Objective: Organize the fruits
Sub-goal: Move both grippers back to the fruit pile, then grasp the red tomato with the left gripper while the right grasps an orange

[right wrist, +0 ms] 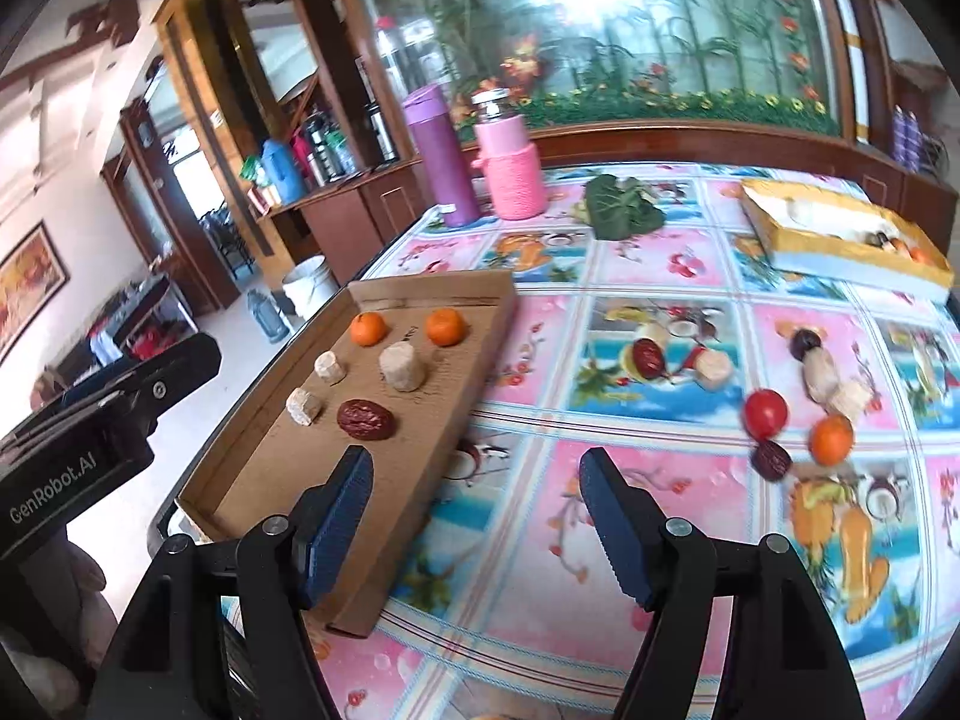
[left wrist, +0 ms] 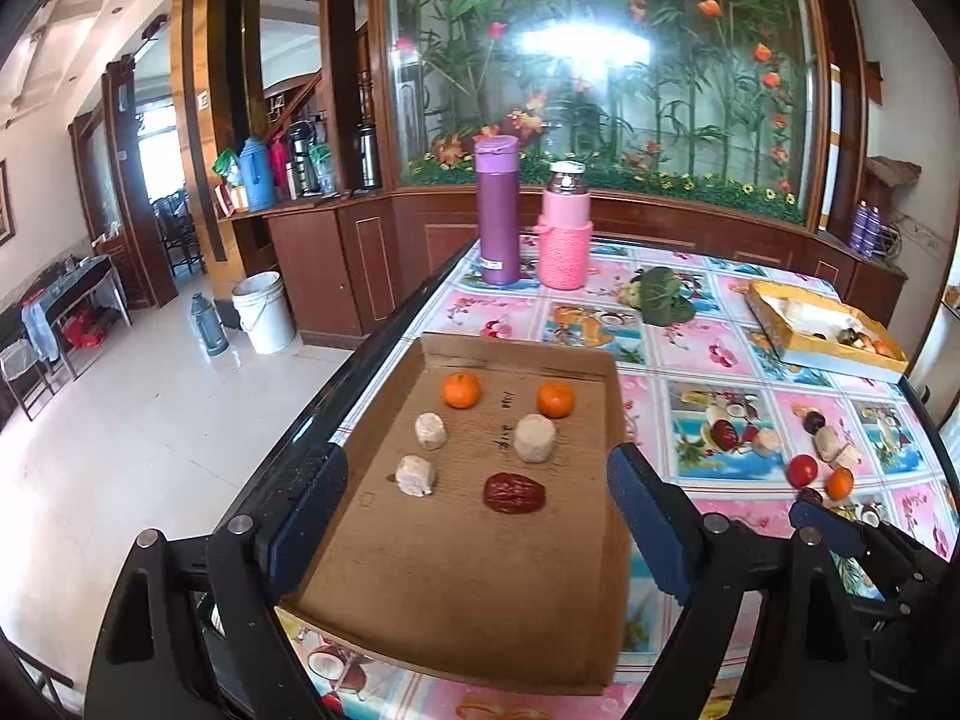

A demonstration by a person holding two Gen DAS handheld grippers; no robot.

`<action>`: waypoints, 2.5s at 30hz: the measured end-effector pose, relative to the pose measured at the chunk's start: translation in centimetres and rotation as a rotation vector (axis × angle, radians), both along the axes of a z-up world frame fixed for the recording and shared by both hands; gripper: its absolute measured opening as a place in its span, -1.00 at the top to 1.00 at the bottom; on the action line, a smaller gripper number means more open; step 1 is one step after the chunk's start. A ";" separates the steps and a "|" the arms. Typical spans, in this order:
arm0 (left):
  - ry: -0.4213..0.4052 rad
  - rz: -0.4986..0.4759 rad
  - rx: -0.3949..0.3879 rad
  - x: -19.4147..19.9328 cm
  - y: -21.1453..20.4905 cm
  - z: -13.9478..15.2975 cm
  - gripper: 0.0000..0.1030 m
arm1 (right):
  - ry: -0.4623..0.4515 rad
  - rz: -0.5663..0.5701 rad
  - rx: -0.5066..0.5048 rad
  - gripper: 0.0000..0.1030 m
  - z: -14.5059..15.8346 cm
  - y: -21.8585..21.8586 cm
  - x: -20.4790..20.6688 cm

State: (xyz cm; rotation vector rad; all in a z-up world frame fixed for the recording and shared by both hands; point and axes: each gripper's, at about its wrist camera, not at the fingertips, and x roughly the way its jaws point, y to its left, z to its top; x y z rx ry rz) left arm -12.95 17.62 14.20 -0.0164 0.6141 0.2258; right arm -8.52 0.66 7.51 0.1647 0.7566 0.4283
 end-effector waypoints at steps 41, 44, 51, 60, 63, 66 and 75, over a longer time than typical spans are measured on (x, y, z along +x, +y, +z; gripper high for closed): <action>0.308 -0.320 -0.200 5.5 -9.5 -7.9 -0.69 | 0.106 -0.373 -0.096 -0.49 -2.5 -21.6 1.6; 0.313 -0.321 -0.198 6.0 -9.8 -8.2 -0.69 | 0.128 -0.306 -0.103 -0.25 -3.5 -19.6 3.6; 0.342 -0.322 -0.262 7.9 -9.3 -8.6 -0.69 | 0.184 -0.222 -0.095 -0.15 -5.7 -16.8 7.4; 0.342 -0.421 -0.323 11.1 -12.9 -8.2 -0.68 | 0.190 -0.232 -0.050 0.35 -6.5 -17.3 7.3; 0.356 -0.452 -0.339 12.4 -14.9 -8.9 -0.68 | 0.184 -0.278 -0.019 0.35 -6.6 -18.9 6.8; 0.382 -0.483 -0.347 13.9 -16.9 -9.8 -0.54 | 0.180 -0.305 0.011 0.35 -6.7 -20.1 6.3; 0.443 -0.547 -0.329 16.4 -20.3 -12.2 0.09 | 0.158 -0.312 -0.030 0.35 -6.6 -19.9 5.8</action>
